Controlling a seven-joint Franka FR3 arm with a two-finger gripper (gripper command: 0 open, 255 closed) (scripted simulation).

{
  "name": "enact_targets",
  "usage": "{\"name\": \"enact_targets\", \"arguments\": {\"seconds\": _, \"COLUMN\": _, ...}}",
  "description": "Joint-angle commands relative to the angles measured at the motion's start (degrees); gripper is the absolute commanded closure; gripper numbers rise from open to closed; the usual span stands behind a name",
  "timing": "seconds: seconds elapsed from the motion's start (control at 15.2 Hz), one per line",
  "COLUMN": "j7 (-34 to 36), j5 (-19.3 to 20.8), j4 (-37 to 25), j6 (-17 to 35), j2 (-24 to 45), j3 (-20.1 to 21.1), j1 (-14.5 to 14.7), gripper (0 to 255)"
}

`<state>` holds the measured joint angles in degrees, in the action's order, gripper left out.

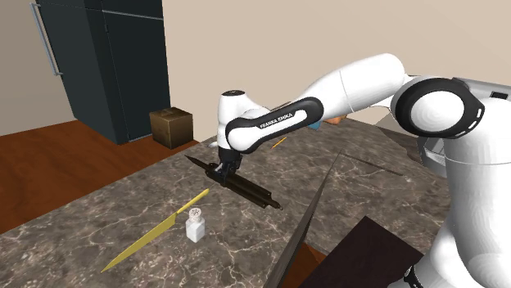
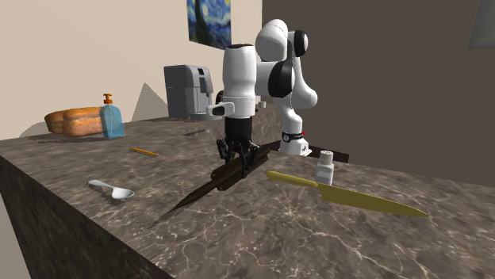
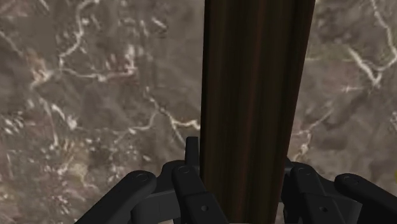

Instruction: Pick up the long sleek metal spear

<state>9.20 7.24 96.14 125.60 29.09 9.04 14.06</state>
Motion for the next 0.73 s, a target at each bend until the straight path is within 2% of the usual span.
{"name": "enact_targets", "arguments": {"seconds": 0.0, "j7": 0.00, "j5": 0.01, "j4": 0.01, "j6": 0.02, "j2": 0.07, "j3": -0.02, "j1": -0.01, "gripper": 255}}
{"name": "enact_targets", "arguments": {"seconds": 0.66, "j7": -0.64, "j5": -0.74, "j4": -2.23, "j6": -5.34, "j2": -3.10, "j3": 0.36, "j1": -0.26, "gripper": 255}}
